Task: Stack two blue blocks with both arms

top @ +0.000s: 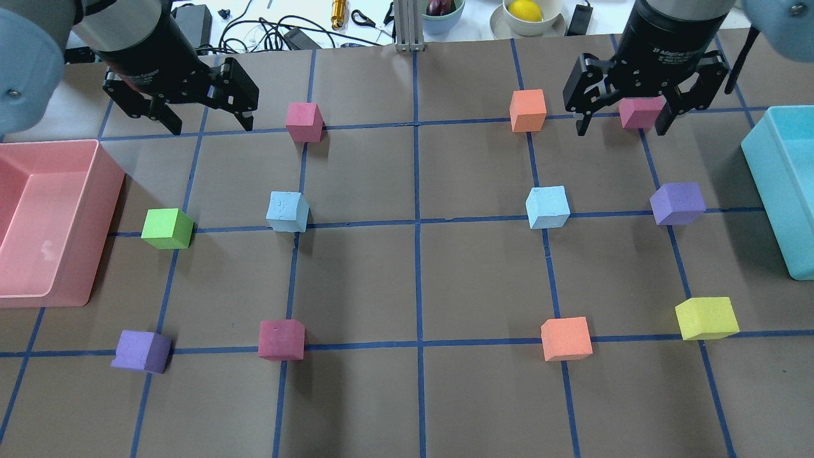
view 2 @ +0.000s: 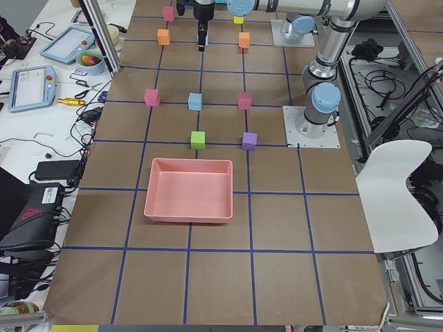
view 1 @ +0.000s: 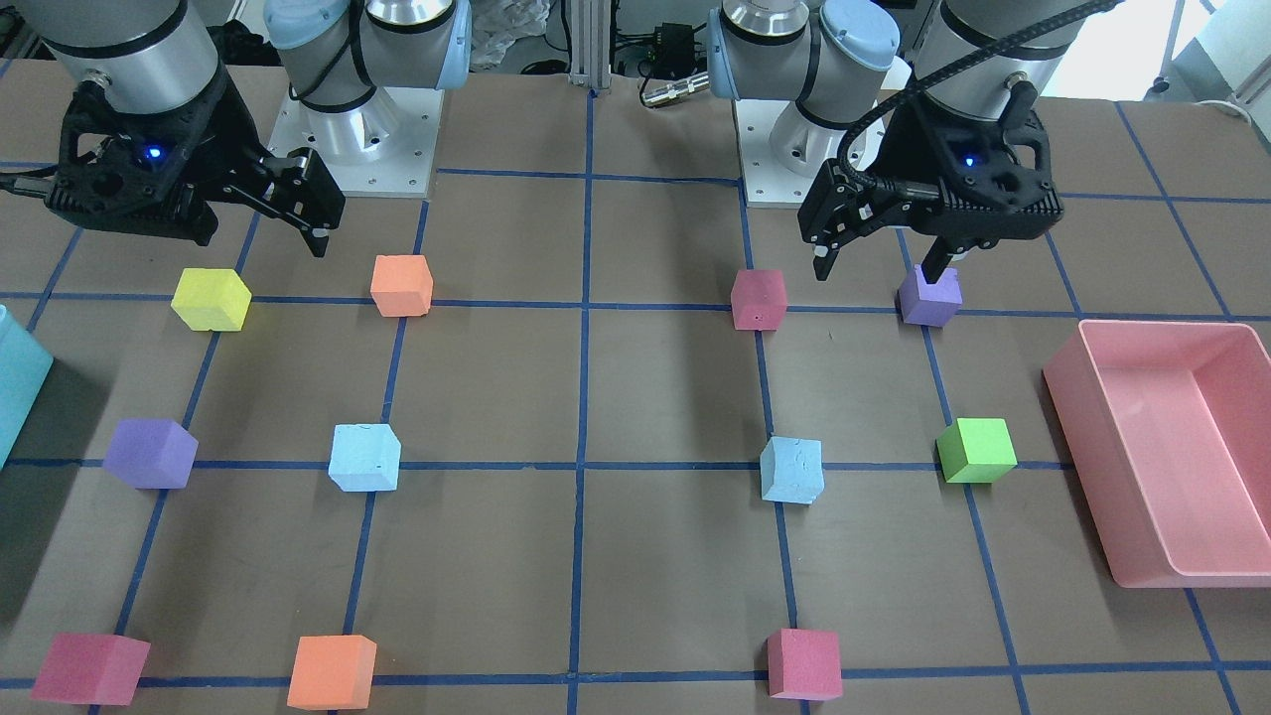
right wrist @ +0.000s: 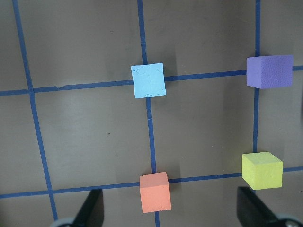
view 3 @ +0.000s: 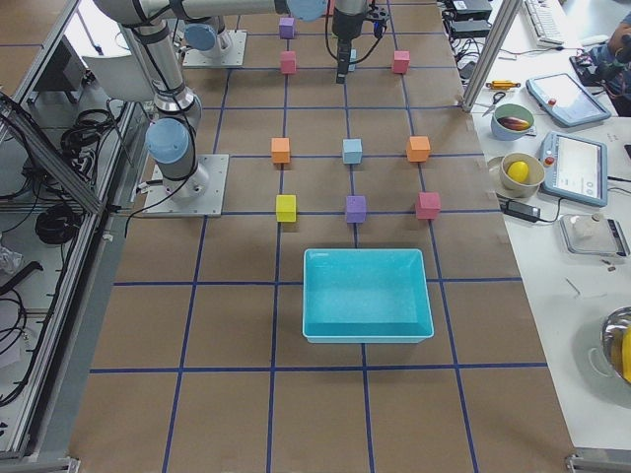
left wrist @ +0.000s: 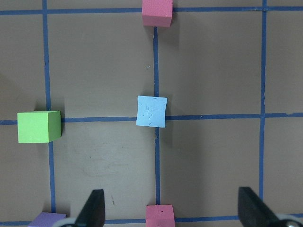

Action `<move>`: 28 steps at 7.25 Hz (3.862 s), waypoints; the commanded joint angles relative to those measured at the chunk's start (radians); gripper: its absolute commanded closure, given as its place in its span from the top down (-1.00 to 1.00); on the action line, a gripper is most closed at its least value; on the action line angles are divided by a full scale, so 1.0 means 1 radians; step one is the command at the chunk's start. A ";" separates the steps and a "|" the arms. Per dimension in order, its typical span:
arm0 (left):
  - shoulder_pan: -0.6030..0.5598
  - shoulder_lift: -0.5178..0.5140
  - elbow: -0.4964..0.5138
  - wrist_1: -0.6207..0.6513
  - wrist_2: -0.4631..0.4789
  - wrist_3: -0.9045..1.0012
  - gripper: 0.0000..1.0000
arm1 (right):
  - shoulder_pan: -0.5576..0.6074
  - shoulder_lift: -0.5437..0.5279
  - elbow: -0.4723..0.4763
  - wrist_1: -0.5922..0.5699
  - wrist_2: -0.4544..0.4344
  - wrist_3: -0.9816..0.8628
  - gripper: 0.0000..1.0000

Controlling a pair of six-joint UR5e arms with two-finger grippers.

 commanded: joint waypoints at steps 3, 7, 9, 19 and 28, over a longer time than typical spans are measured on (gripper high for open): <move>0.000 0.000 0.000 0.000 0.000 -0.002 1.00 | -0.001 -0.001 0.001 0.004 -0.004 -0.007 1.00; 0.000 0.000 0.000 -0.001 0.000 0.000 1.00 | -0.001 0.005 0.001 -0.008 -0.001 -0.008 1.00; 0.000 -0.002 -0.002 0.000 0.000 0.000 1.00 | 0.000 0.005 0.001 -0.008 -0.003 -0.011 1.00; -0.001 0.003 -0.055 0.002 0.002 -0.011 1.00 | -0.001 0.279 0.346 -0.712 0.010 -0.114 1.00; 0.005 -0.341 -0.284 0.482 0.028 0.009 1.00 | -0.003 0.384 0.366 -0.755 0.014 -0.111 -0.26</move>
